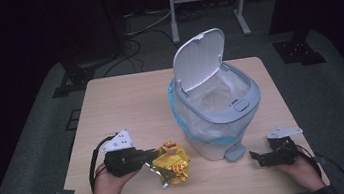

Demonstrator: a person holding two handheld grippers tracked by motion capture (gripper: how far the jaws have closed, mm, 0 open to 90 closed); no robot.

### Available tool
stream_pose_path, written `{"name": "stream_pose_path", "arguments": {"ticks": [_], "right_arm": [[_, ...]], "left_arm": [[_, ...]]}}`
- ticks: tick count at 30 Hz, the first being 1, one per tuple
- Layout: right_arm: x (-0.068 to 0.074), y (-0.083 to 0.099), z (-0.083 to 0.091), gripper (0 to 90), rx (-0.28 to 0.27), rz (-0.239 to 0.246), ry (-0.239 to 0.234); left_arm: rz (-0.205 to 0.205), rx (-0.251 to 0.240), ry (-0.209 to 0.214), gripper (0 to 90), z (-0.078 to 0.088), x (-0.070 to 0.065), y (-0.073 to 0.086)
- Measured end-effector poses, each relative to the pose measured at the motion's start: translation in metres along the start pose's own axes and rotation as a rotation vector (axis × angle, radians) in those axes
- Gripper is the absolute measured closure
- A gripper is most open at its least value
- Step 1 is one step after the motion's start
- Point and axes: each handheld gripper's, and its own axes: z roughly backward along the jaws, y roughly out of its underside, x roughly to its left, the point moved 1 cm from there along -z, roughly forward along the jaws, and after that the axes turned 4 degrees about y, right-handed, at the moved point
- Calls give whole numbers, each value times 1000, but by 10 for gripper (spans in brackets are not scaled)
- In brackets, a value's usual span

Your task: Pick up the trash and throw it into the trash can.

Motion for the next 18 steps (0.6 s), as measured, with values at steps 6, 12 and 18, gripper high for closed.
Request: {"name": "stream_pose_path", "arguments": {"ticks": [6, 12, 18], "right_arm": [[0, 0, 0, 74, 0, 0, 0], [0, 0, 0, 74, 0, 0, 1], [0, 0, 0, 74, 0, 1, 0]], "left_arm": [[-11, -38, 15, 890, 8, -1, -9], [-21, -63, 27, 890, 11, -2, -18], [-23, -86, 38, 890, 14, -1, -27]]}}
